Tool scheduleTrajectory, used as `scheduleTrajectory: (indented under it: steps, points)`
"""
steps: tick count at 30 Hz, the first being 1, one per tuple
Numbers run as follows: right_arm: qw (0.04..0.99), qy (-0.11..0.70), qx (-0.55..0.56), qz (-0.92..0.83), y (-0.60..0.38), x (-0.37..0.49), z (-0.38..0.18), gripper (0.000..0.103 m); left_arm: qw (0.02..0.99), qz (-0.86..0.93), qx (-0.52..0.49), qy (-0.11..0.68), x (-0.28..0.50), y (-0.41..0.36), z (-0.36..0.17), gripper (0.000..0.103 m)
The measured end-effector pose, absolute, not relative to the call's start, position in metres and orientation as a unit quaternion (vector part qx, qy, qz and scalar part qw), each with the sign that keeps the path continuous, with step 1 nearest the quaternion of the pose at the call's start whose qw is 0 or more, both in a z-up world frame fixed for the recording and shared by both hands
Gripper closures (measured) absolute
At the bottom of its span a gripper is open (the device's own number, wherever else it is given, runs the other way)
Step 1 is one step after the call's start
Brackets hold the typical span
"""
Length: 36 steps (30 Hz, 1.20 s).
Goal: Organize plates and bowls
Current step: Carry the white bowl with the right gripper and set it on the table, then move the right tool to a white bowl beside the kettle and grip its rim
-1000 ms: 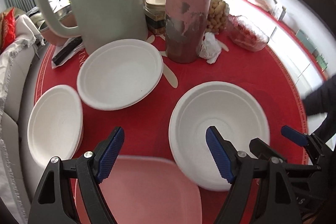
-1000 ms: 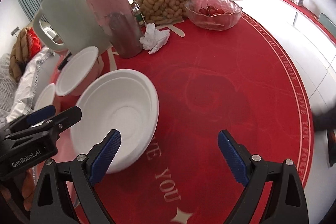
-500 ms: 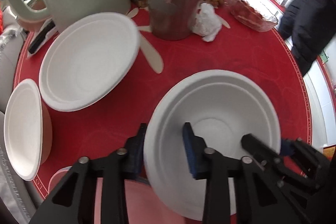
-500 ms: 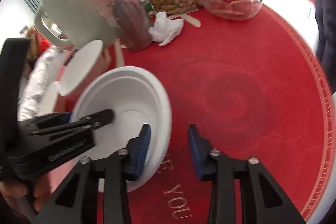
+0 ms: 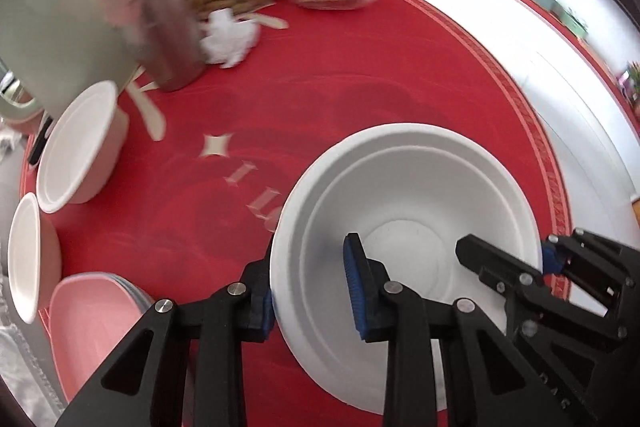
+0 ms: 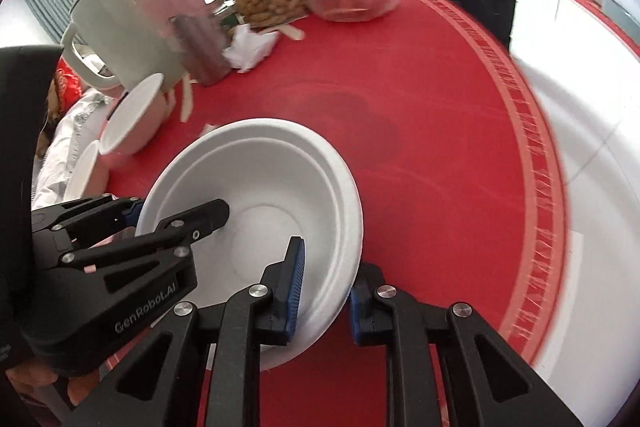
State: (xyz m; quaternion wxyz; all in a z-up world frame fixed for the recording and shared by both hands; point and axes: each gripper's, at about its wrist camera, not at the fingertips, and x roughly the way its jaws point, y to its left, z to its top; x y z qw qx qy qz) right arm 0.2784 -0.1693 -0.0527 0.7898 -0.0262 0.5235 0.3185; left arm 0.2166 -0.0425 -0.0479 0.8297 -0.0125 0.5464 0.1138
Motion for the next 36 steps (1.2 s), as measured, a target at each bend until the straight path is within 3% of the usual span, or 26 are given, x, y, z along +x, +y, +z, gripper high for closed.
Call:
scheduleTrajectory:
  steps: [9,12,13,14,15,16,21,26,28,36]
  points:
    - [0.805,0.515,-0.026,0.293,-0.218,0.252,-0.052,0.081,0.842,0.093,0.002,0.531,0.186,-0.102,-0.053,0.068]
    - [0.809,0.506,-0.005,0.3,-0.225,0.25,-0.05,0.081,0.849,0.094,0.009,0.52,0.178,-0.107,-0.053,0.055]
    - [0.811,0.505,0.007,0.296,-0.228,0.25,-0.049,0.077,0.852,0.102,0.012,0.514,0.174,-0.106,-0.052,0.046]
    - [0.815,0.501,0.015,0.29,-0.231,0.251,-0.047,0.057,0.856,0.112,0.02,0.504,0.168,-0.105,-0.05,0.029]
    - [0.82,0.496,0.025,0.284,-0.235,0.25,-0.045,0.038,0.861,0.121,0.031,0.492,0.163,-0.103,-0.047,0.021]
    - [0.828,0.482,0.043,0.284,-0.241,0.248,-0.041,0.009,0.87,0.133,0.042,0.474,0.156,-0.101,-0.043,0.02]
    - [0.865,0.408,0.104,0.274,-0.264,0.228,-0.022,0.007,0.897,0.151,0.045,0.413,0.12,-0.086,-0.027,0.02]
    - [0.877,0.387,0.121,0.257,-0.27,0.206,-0.025,0.005,0.915,0.166,0.023,0.367,0.078,-0.076,-0.025,0.019]
    - [0.88,0.388,0.106,0.254,-0.267,0.198,-0.027,0.001,0.917,0.16,0.008,0.365,0.067,-0.073,-0.032,0.018]
    - [0.886,0.37,0.057,0.274,-0.244,0.176,-0.016,0.001,0.91,0.144,-0.006,0.389,0.039,-0.074,-0.055,0.018]
